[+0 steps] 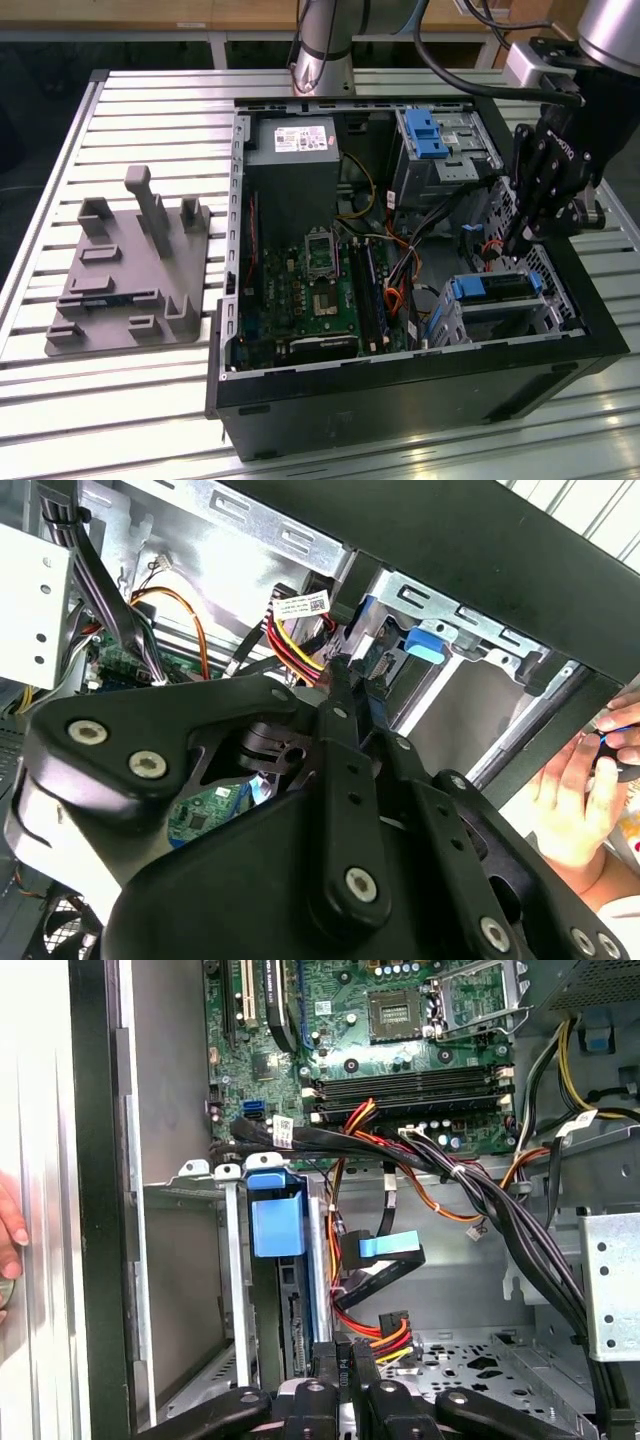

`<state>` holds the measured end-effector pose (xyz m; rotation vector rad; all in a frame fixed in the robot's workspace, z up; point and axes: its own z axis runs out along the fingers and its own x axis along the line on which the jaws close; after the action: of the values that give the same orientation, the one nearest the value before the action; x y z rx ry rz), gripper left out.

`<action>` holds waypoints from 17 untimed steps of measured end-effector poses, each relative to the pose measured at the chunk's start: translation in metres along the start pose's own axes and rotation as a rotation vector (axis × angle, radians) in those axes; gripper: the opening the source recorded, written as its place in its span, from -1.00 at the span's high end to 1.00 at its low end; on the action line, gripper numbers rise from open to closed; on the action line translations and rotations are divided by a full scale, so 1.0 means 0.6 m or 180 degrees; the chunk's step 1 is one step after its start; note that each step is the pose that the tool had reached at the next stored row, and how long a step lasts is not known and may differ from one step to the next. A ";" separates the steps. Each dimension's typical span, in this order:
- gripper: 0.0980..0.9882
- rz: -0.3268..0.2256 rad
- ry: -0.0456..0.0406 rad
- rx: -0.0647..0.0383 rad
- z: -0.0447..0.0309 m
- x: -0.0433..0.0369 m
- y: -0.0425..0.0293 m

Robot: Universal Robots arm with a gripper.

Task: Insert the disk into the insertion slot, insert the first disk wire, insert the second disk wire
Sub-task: 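Insert the first disk wire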

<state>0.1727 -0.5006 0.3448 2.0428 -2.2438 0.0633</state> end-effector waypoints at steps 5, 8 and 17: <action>0.81 0.0004 0.0000 -0.0001 0.000 0.000 0.000; 0.86 0.0005 0.0000 0.0000 0.000 0.000 0.000; 0.86 0.0001 -0.0069 -0.0007 0.001 0.009 -0.001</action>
<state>0.1727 -0.5061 0.3445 2.0520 -2.2558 0.0389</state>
